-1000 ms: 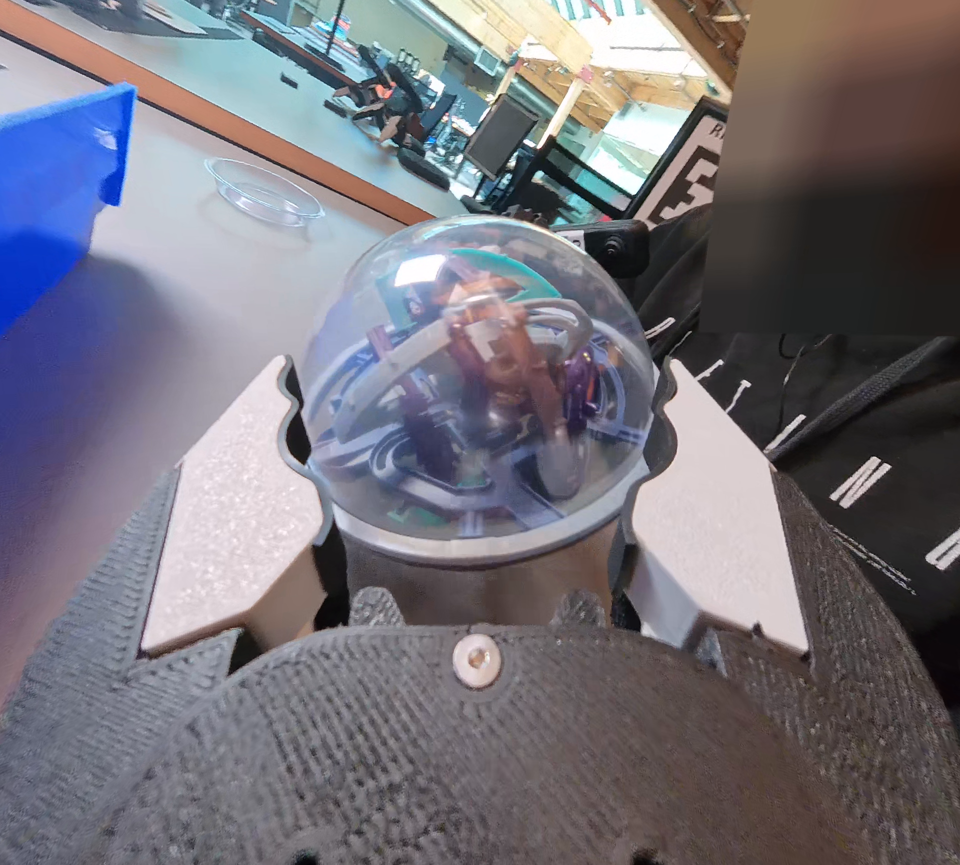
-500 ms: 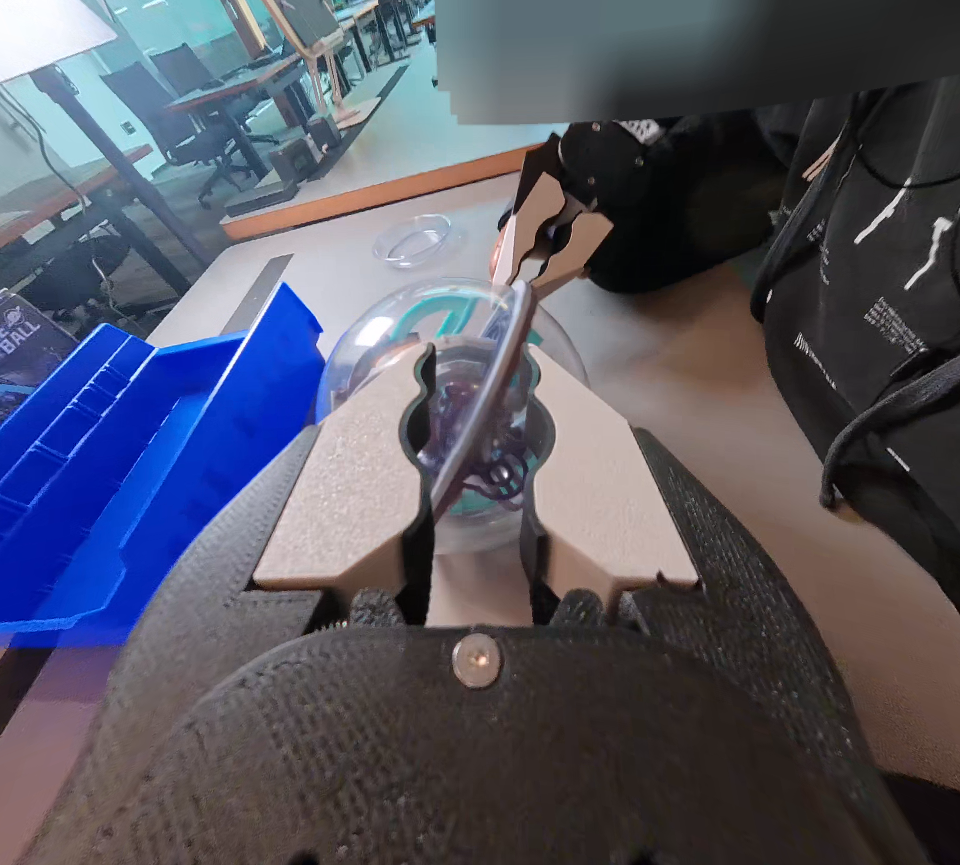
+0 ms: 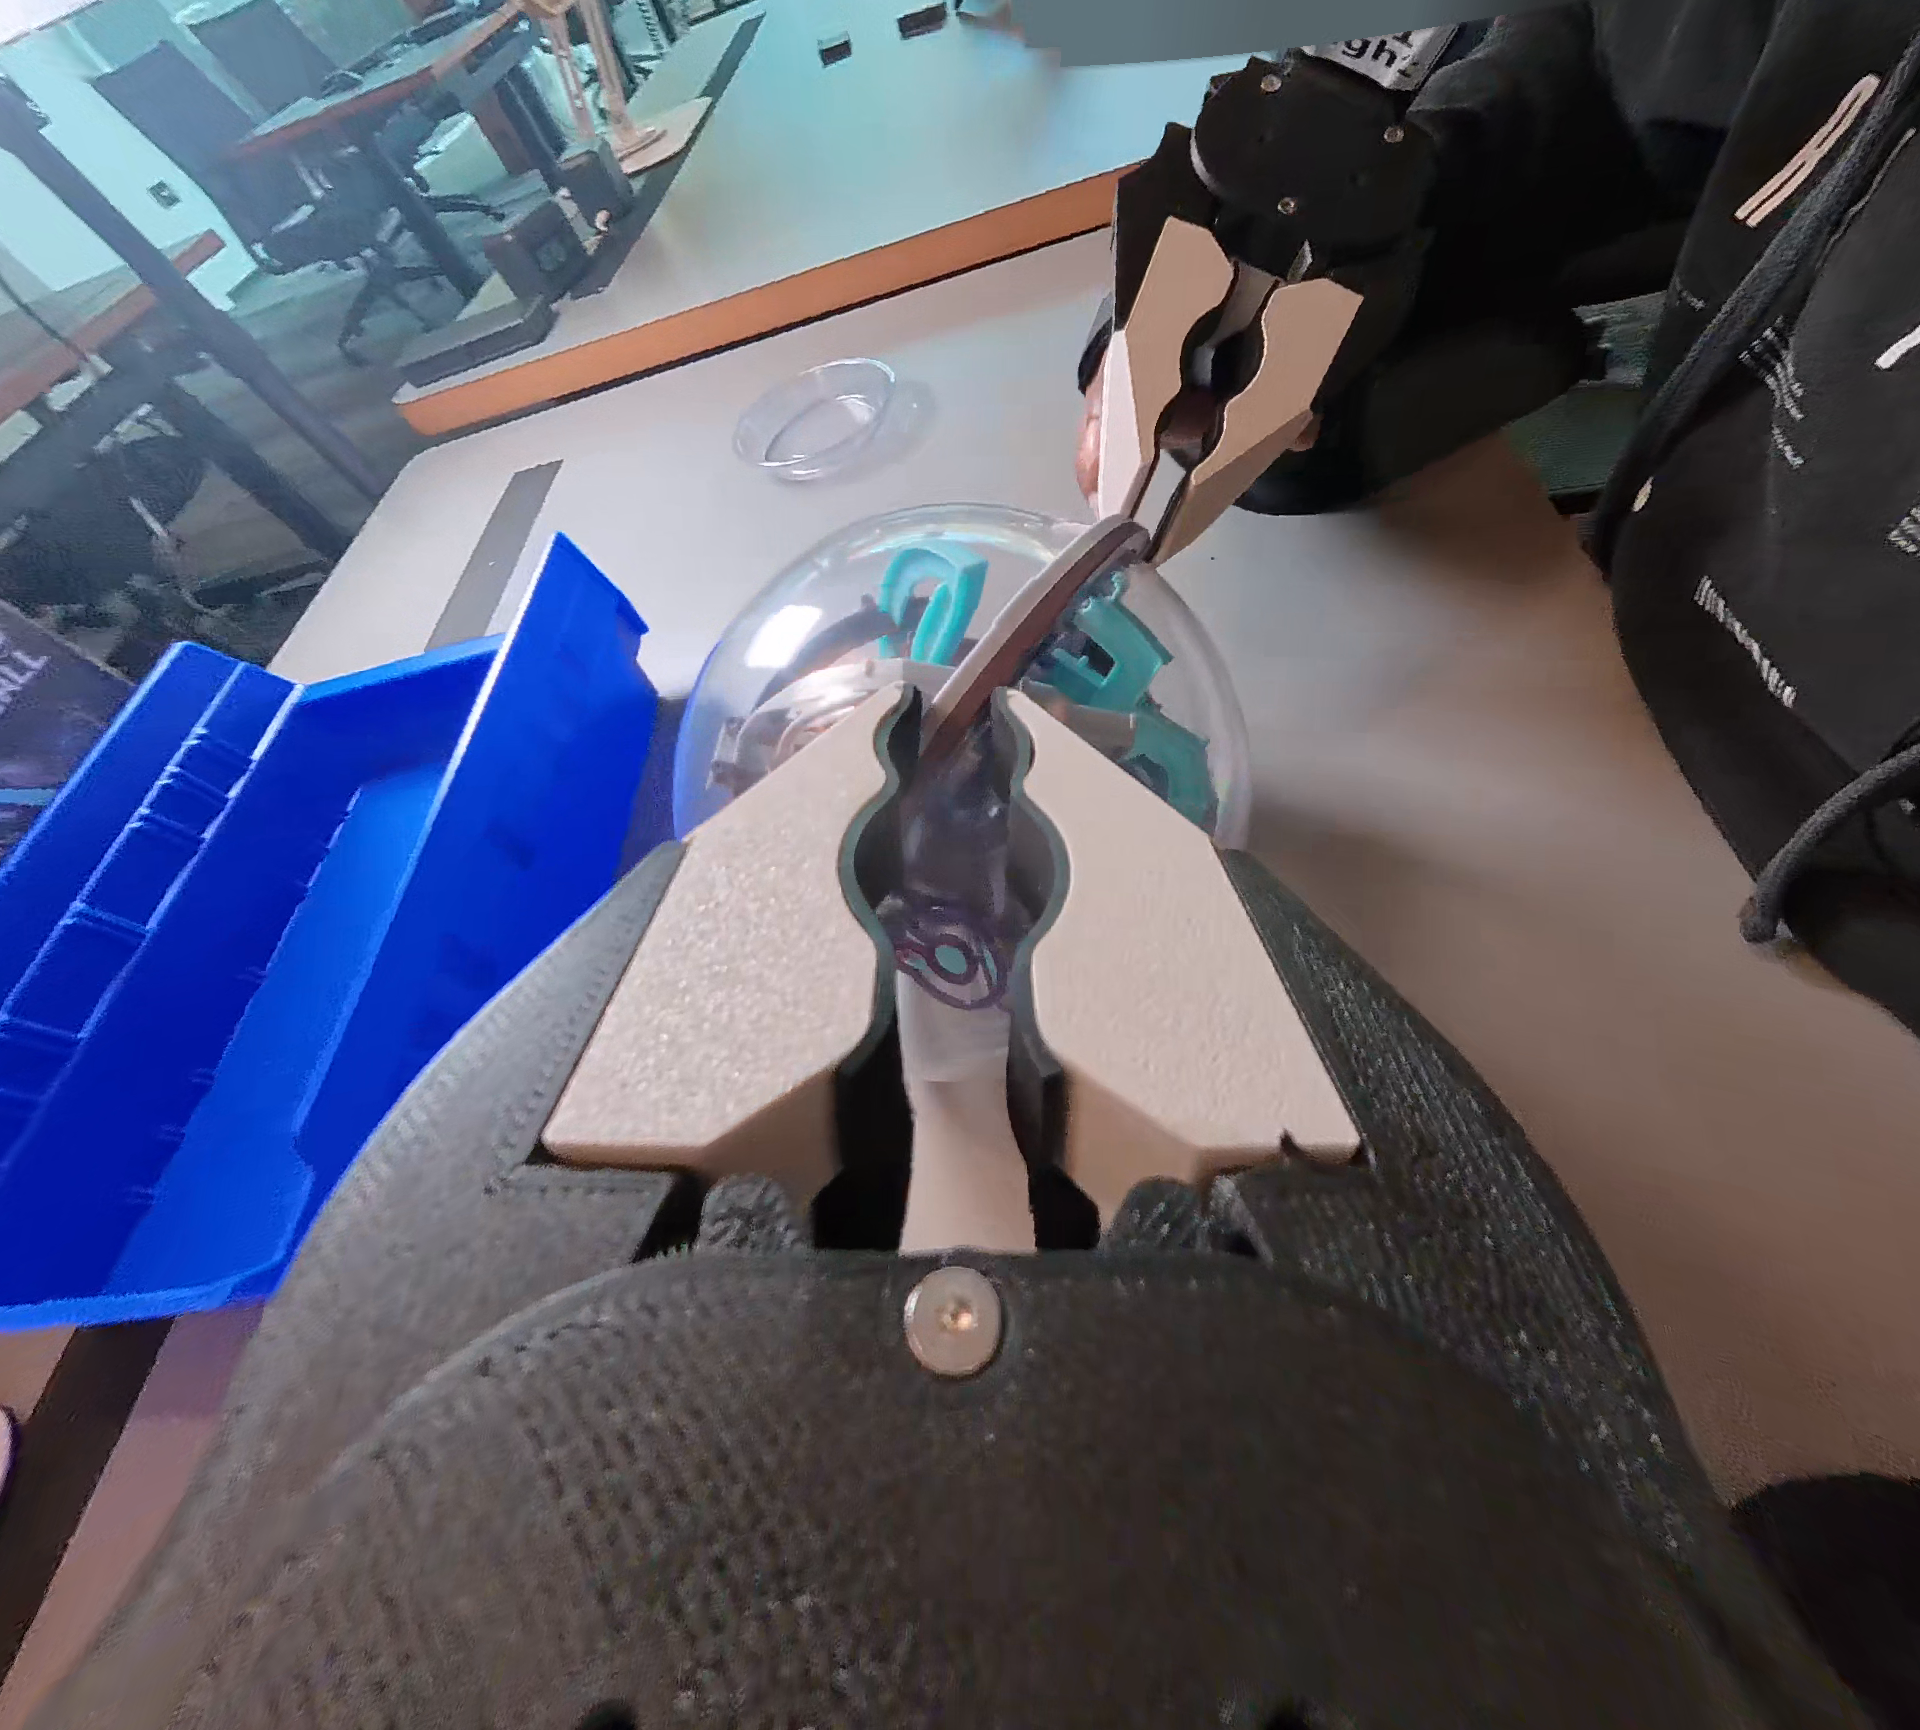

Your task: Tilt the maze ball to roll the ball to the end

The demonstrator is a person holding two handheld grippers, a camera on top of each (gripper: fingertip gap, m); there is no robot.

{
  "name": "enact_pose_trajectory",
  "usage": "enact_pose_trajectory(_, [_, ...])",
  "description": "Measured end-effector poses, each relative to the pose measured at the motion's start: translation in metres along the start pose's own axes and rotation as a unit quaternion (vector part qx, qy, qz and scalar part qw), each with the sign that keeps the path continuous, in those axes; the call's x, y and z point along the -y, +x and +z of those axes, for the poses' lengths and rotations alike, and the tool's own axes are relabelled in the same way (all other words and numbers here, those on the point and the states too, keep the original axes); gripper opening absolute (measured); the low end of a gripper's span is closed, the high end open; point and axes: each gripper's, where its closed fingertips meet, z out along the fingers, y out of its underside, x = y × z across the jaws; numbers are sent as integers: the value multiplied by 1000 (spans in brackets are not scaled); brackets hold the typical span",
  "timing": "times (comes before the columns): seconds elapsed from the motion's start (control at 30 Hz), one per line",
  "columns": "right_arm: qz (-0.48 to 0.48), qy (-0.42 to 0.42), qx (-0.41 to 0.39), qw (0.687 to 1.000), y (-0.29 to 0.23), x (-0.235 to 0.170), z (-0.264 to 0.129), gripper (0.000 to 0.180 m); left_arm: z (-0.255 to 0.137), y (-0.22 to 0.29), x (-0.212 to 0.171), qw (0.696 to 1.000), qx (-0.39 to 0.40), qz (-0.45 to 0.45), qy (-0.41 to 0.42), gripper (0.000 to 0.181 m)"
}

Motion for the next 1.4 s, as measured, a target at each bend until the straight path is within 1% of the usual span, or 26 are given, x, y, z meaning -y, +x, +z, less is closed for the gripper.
enact_pose_trajectory(0.13, [39,5,12,999,-4,5,-1,2,1,-6,2,999,-42,-6,3,11])
enact_pose_trajectory(0.23, [80,36,32,996,-11,22,-4,0,3,-9,3,997,-79,-20,7,10])
enact_pose_trajectory(0.3, [62,40,33,997,-15,27,-2,0,7,-9,6,994,-106,-25,14,7])
enact_pose_trajectory(0.4, [49,60,28,997,-9,32,-6,0,10,-19,7,993,-117,-26,22,6])
enact_pose_trajectory(0.47, [41,71,-8,997,18,31,-14,7,11,-21,7,991,-129,-27,32,6])
enact_pose_trajectory(0.53, [51,64,-35,996,50,22,-21,19,12,-21,7,989,-140,-28,39,6])
enact_pose_trajectory(0.6, [66,50,-27,996,65,10,-22,28,13,-22,7,989,-138,-25,40,6])
enact_pose_trajectory(0.7, [61,44,-3,997,65,-3,-16,34,14,-21,7,989,-144,-20,38,6])
enact_pose_trajectory(1.0, [74,46,30,996,49,-20,-2,28,14,-17,7,986,-158,-21,46,6])
enact_pose_trajectory(1.17, [74,49,33,996,45,-23,-1,20,13,-9,4,983,-171,-23,56,6])
enact_pose_trajectory(1.3, [38,51,27,998,39,-25,0,10,10,1,2,983,-172,-23,65,6])
enact_pose_trajectory(1.4, [15,57,21,998,35,-23,1,7,7,6,0,983,-169,-29,71,6])
